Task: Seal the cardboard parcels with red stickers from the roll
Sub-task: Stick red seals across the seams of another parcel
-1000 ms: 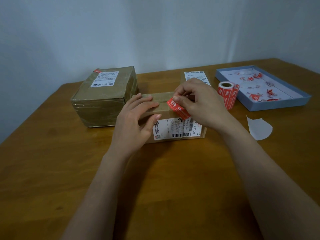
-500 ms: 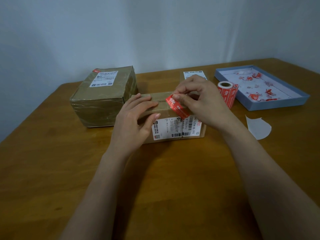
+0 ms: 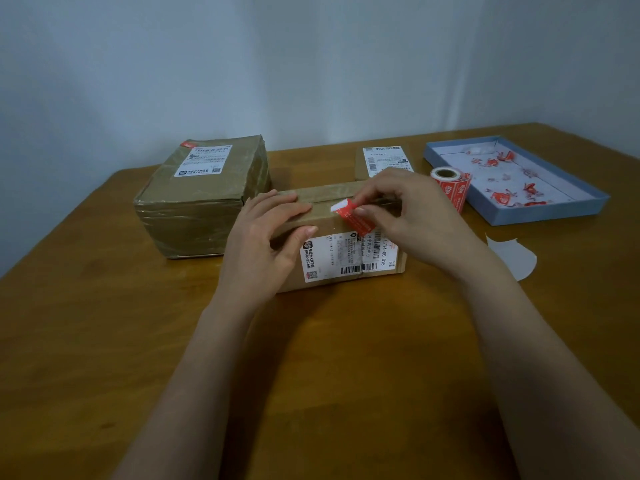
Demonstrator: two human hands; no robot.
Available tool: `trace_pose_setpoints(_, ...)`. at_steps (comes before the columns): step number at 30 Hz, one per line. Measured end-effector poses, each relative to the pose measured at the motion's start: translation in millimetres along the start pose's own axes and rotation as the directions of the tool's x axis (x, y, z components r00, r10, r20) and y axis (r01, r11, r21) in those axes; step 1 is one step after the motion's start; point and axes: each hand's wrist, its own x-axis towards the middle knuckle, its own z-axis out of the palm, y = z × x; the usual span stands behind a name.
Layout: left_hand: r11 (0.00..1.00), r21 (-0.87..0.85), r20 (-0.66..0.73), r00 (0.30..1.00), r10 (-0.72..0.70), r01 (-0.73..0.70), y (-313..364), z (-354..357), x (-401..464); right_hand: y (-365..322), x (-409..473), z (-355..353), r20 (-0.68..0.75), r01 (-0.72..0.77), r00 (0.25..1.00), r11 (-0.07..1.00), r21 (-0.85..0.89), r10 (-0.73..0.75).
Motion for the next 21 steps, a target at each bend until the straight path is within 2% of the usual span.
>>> trace_pose_setpoints(3, 0.999, -0.034, -0.031, 0.999, -0.012, 0.011, 2, 1, 0, 3, 0, 2, -0.023, -0.027, 0.999, 0.996, 0.085, 0.029)
trace_pose_setpoints(11, 0.977, -0.202, -0.128, 0.988, -0.089, 0.062, 16, -2, -2, 3, -1, 4, -0.088, -0.027, 0.995, 0.988, 0.154, 0.041)
trace_pose_setpoints(16, 0.921, -0.35, -0.102, 0.97, -0.219, 0.171, 19, -1, -2, 0, -1, 4, -0.115, -0.012, 0.993, 0.987, 0.159, 0.03)
trace_pose_setpoints(21, 0.905, -0.371, -0.1, 0.96, -0.261, 0.207, 21, -1, -1, 2, -1, 6, -0.135, 0.0, 0.991, 0.987, 0.164, 0.022)
